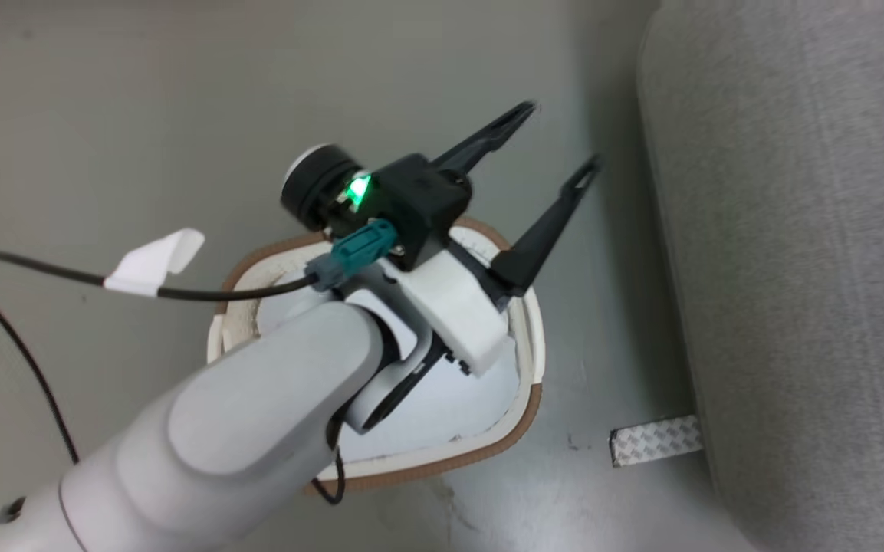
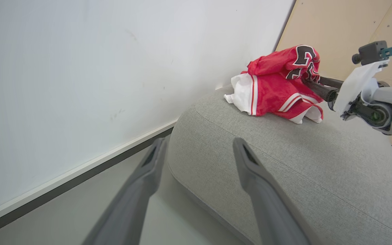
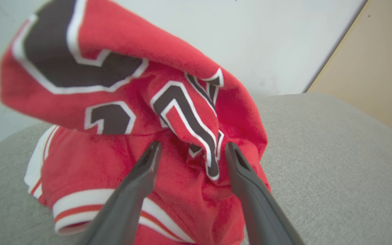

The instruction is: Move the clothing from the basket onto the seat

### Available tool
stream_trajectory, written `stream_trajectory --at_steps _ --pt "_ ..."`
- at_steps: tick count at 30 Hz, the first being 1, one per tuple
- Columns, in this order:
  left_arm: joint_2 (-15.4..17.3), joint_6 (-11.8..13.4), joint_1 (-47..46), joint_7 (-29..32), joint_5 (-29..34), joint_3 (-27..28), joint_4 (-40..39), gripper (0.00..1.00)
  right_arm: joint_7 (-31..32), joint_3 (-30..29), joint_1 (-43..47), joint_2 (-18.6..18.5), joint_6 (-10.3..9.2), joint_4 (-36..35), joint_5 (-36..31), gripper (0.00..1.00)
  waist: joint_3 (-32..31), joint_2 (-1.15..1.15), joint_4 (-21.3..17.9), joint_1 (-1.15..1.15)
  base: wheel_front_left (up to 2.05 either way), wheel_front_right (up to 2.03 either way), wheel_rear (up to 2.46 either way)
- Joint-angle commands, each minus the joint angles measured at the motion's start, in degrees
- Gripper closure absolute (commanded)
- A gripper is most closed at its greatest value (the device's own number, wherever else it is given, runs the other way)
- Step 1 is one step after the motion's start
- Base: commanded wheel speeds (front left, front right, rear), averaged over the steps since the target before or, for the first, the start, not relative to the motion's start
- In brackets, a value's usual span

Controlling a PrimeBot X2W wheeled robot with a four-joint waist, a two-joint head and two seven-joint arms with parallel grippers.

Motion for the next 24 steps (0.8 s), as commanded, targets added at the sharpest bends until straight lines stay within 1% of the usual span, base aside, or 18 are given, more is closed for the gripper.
stream_trajectory --at_steps 1,6,7,8,12,17,20,24 --pt "0.66 0.64 2.06 -0.95 -0.68 0.34 0.69 0.0 -1.05 0.52 2.41 0.86 -0.15 0.19 -0.5 0.0 -3.19 0.0 -1.25 -0.01 0.0 0.0 0.0" --pt "1.31 2.1 6.91 -3.73 -2.95 1.38 2.23 0.0 -1.87 3.31 8.75 3.31 -0.15 -2.16 -1.07 0.0 -9.73 0.0 -2.21 -0.01 0.0 0.0 0.0" --pt "1.54 2.77 8.01 -4.55 -3.31 1.83 2.45 0.0 -1.98 4.3 10.26 3.84 -0.15 -3.19 -1.11 0.0 -11.05 0.0 -2.27 -0.01 0.0 0.0 0.0" --pt "1.54 2.77 8.01 -4.55 -3.31 1.83 2.45 0.0 -1.98 4.3 10.26 3.84 -0.15 -3.19 -1.11 0.0 -11.05 0.0 -2.27 -0.01 0.0 0.0 0.0" --pt "2.93 4.81 13.33 -7.5 -4.04 2.84 4.23 0.0 -1.94 7.28 16.78 6.16 -0.15 -10.5 0.46 0.0 -16.51 0.0 -1.78 -0.01 0.0 0.0 0.0" --pt "3.9 6.95 20.62 -9.92 -6.98 5.33 5.17 0.0 -1.96 12.01 25.56 9.1 -0.15 -20.04 2.33 0.0 -22.08 0.0 0.72 -0.01 0.0 0.0 0.0" --pt "4.31 8.01 24.95 -10.66 -7.45 7.16 5.92 0.0 -1.97 14.35 30.91 10.57 -0.15 -24.86 3.25 0.0 -25.3 0.0 2.88 -0.01 0.0 0.0 0.0" --pt "4.02 8.52 30.71 -11.05 -7.88 10.5 7.37 0.0 -1.97 17.02 36.76 12.36 -0.14 -30.1 3.51 0.0 -28.95 0.0 5.77 -0.01 0.0 0.0 0.0"
